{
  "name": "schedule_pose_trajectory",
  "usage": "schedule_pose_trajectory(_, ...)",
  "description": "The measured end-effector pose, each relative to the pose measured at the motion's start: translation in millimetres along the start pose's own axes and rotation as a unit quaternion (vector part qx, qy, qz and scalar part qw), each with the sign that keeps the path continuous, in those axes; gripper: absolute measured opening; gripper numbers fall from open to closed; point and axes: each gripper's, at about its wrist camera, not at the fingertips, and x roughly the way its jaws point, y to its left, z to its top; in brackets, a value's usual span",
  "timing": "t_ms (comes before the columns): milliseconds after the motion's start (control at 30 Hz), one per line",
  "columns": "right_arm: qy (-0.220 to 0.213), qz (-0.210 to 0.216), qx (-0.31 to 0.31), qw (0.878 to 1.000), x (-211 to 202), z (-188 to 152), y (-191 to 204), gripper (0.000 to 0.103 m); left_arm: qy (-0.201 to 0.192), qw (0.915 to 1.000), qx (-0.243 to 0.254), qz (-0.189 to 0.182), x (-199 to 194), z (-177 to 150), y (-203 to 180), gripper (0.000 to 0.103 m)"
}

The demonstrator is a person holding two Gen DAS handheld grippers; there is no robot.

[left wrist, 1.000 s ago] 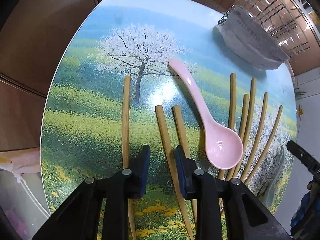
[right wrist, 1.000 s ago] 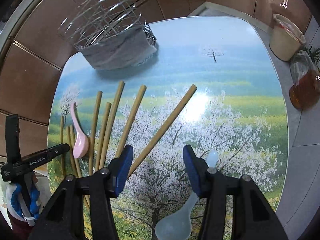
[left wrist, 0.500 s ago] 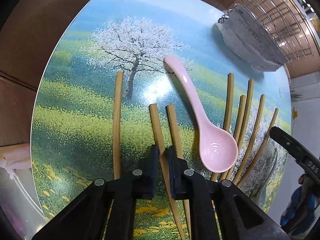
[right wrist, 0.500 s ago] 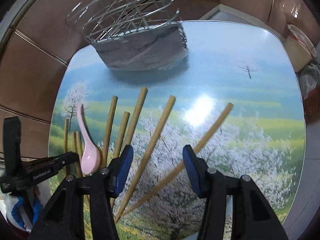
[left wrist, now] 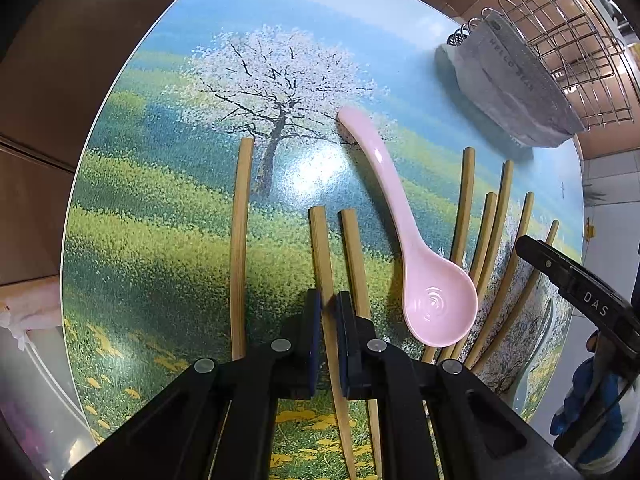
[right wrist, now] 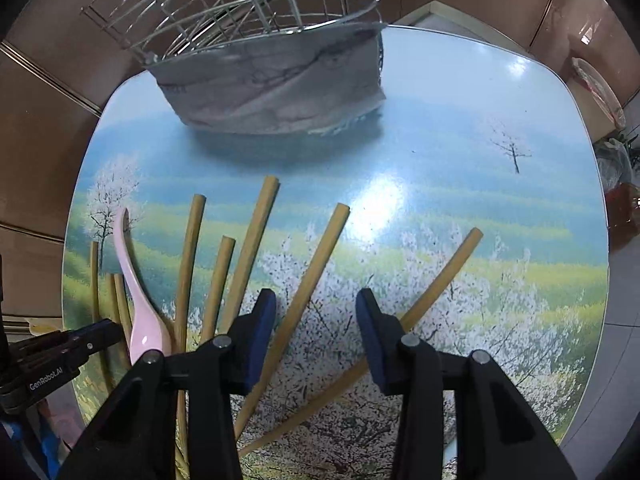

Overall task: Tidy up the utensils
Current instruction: 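Lower the left tool onto a chopstick and close it while the right tool grasps another, then lift the held chopsticks upright with both tools toward the wire holder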

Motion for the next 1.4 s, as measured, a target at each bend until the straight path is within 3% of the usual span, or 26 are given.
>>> schedule_pose_trajectory(200, 0.01, -0.021, -0.017, 1.0, 7.7, 9.0, 14.7, 0.024, 0.005, 1.0, 0.001, -0.002, 1.7, 2.8, 0.3, 0.009)
schedule_pose_trajectory(633, 0.006, -0.045, -0.082, 0.996, 16.0, 8.4, 50.2, 0.01, -0.003, 0.9998, 0.019, 0.007, -0.1, -1.3, -1.5, 0.009)
schedule_pose_trajectory(1100, -0.007, 0.0, -0.062, 0.998, 13.4, -16.9, 45.1, 0.007, -0.022, 0.9996, 0.015, 0.005, -0.5, -11.5, -7.7, 0.006)
schedule_pose_trajectory(1400, -0.054, 0.046, -0.044, 0.997, -19.1, -35.0, 21.6, 0.007, -0.057, 0.9982, 0.014, -0.006, -10.1, -20.2, 9.5, 0.006)
